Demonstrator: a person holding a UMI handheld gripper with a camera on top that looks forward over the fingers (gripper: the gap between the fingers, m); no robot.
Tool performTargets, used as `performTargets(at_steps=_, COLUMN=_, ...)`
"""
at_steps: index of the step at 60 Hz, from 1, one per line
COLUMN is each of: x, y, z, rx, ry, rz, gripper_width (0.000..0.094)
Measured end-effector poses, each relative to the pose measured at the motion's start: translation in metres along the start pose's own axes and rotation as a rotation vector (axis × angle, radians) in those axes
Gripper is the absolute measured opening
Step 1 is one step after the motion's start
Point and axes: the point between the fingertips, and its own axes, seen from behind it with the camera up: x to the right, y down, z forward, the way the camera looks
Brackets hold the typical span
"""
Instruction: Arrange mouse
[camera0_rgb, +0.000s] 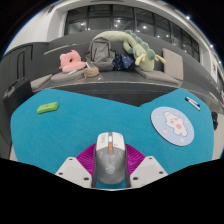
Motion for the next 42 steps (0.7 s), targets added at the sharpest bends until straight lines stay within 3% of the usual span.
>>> performTargets(at_steps=9, x=-0.003, y=-0.012, z=-0.024, rx=0.011, ry=-0.034, rz=-0.008, gripper_width=0.0364)
performTargets(at_steps=18, x=0.017, y=-0.09, z=-0.074, rx=0.142, ry=-0.064, rz=0.013, gripper_width=0.036)
performTargets(at_steps=27, x=0.09, y=-0.172, z=-0.087, rx=0.249, ry=-0.012, rz=0.063, gripper_width=0.0361)
performTargets(at_steps=33, x=0.16, y=-0.18, z=-0.055, rx=0.225, ry=0.087, rz=0.06, gripper_width=0.036)
performTargets(at_steps=42, x=0.219, y=-0.129, z=0.008, rx=0.112, ry=0.109, rz=0.099, gripper_width=0.036)
